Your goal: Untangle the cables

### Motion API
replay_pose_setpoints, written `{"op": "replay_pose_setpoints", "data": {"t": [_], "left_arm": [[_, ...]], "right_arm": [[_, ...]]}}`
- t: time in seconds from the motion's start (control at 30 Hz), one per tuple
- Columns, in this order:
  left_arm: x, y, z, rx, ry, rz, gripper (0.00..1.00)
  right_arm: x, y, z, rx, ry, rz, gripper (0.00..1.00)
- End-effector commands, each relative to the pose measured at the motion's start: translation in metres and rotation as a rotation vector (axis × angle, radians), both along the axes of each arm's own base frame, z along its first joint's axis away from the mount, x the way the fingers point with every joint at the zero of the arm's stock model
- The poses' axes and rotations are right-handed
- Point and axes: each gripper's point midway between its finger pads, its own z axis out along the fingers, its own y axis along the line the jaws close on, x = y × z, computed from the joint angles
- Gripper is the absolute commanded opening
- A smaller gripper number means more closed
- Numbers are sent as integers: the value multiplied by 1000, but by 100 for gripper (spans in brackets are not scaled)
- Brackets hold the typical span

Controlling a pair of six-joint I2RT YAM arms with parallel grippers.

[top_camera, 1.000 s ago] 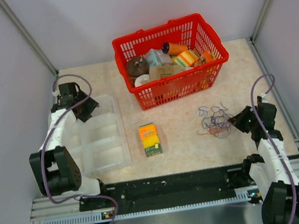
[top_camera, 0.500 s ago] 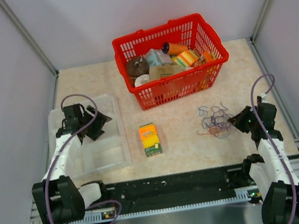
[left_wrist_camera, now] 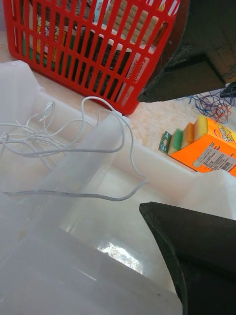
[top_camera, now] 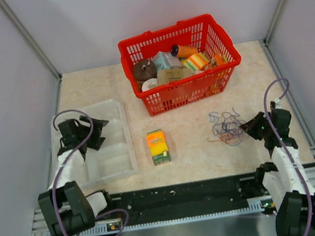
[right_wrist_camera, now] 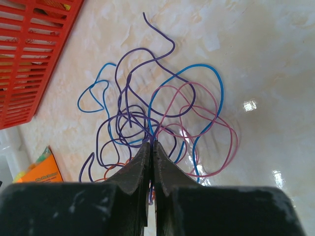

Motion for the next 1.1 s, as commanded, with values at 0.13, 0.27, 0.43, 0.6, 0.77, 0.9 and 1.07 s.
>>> {"op": "replay_pose_setpoints", "data": {"t": [0.13, 0.27, 0.43, 0.6, 0.77, 0.9, 1.07], "left_arm": [[34, 10, 5, 8, -56, 2, 70], [39, 8, 10, -13, -76, 0, 47], [48, 11, 29, 6, -141, 2, 35], [56, 13, 40, 10, -164, 0, 13], [64, 14, 49, 11, -174, -7, 0], [69, 17, 59, 23, -197, 6, 0], [82, 23, 39, 28, -66, 6, 0]], "right_arm": [[5, -2, 4, -3, -35, -5, 2], [5, -2, 4, -4, -33, -4, 2], [5, -3, 4, -4, -32, -7, 2], [5, -2, 4, -4, -34, -2, 2], [5, -2, 3, -6, -32, -2, 2], [4, -2, 2, -4, -26, -4, 2], [5, -2, 1, -2, -20, -2, 2]]}}
